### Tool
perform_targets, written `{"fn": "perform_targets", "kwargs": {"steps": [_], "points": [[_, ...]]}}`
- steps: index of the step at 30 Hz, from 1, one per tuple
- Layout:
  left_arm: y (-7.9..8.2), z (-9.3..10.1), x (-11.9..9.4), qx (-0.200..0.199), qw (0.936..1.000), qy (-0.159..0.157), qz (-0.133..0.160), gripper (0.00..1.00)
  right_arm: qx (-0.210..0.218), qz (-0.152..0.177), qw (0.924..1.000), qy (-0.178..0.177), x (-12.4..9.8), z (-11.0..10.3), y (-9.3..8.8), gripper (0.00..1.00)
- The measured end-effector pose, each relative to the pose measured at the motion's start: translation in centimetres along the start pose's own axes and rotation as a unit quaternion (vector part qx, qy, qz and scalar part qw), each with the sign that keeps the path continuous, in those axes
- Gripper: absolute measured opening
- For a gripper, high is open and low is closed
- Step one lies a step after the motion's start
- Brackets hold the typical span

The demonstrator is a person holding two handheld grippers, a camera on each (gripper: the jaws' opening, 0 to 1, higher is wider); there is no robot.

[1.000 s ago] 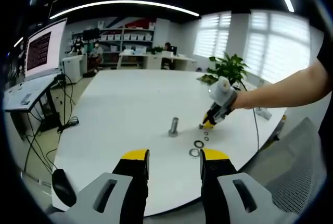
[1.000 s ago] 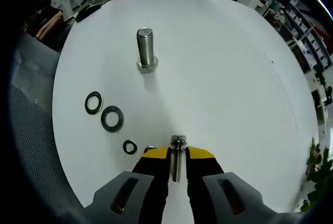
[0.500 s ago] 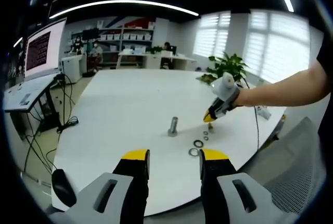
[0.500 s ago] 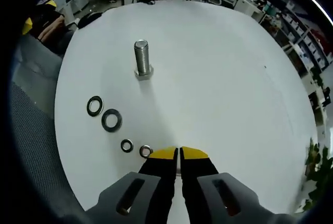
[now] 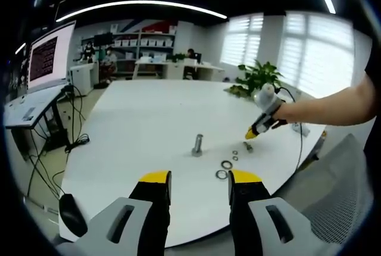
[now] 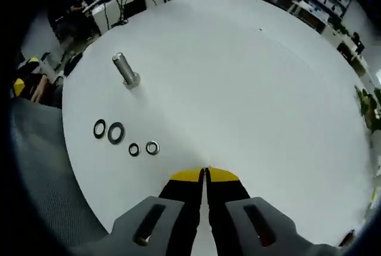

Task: Place the washer onto the threaded stud by aligning its center hole with the stud, sliding it down to the base, and recovering from edge contact or off-axis alignment until the washer reaches the visible bottom stop.

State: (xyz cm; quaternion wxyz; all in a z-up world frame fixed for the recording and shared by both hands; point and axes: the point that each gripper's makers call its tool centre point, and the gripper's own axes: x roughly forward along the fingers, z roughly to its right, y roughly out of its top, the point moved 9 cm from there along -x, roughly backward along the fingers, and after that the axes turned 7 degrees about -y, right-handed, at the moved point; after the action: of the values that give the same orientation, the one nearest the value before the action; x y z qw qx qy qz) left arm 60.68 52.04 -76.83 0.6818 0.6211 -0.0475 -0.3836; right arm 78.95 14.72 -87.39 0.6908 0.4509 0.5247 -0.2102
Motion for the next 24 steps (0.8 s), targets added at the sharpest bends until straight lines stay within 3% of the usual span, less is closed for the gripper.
{"fn": "perform_targets", "kwargs": {"steps": [5, 13, 19, 21, 22, 23, 24], "points": [[0.0, 0.0, 0.0, 0.001, 1.0, 0.0, -0.001, 0.36, 0.038, 0.0, 0.9993, 0.006, 0.2, 0.1, -0.2, 0.09], [0.0, 0.0, -0.1, 0.0, 1.0, 0.0, 0.001, 0.36, 0.042, -0.018, 0.9989, 0.006, 0.5, -0.1, -0.3, 0.09], [0.1, 0.0, -0.1, 0.001, 1.0, 0.001, 0.002, 0.36, 0.024, -0.038, 0.999, 0.0, 0.8, -0.3, -0.5, 0.11], [0.1, 0.0, -0.1, 0.0, 1.0, 0.001, 0.002, 0.36, 0.017, -0.06, 0.9981, 0.004, 1.1, -0.6, -0.9, 0.11], [0.1, 0.0, -0.1, 0.001, 1.0, 0.001, 0.002, 0.36, 0.006, -0.07, 0.9975, 0.005, 1.2, -0.7, -1.1, 0.11], [0.1, 0.0, -0.1, 0.0, 1.0, 0.001, 0.003, 0.36, -0.027, -0.052, 0.9982, -0.014, 1.2, -0.6, -0.8, 0.09], [0.1, 0.0, -0.1, 0.0, 1.0, 0.001, 0.002, 0.36, -0.025, -0.067, 0.9973, -0.013, 1.0, -0.9, -1.0, 0.09]]}}
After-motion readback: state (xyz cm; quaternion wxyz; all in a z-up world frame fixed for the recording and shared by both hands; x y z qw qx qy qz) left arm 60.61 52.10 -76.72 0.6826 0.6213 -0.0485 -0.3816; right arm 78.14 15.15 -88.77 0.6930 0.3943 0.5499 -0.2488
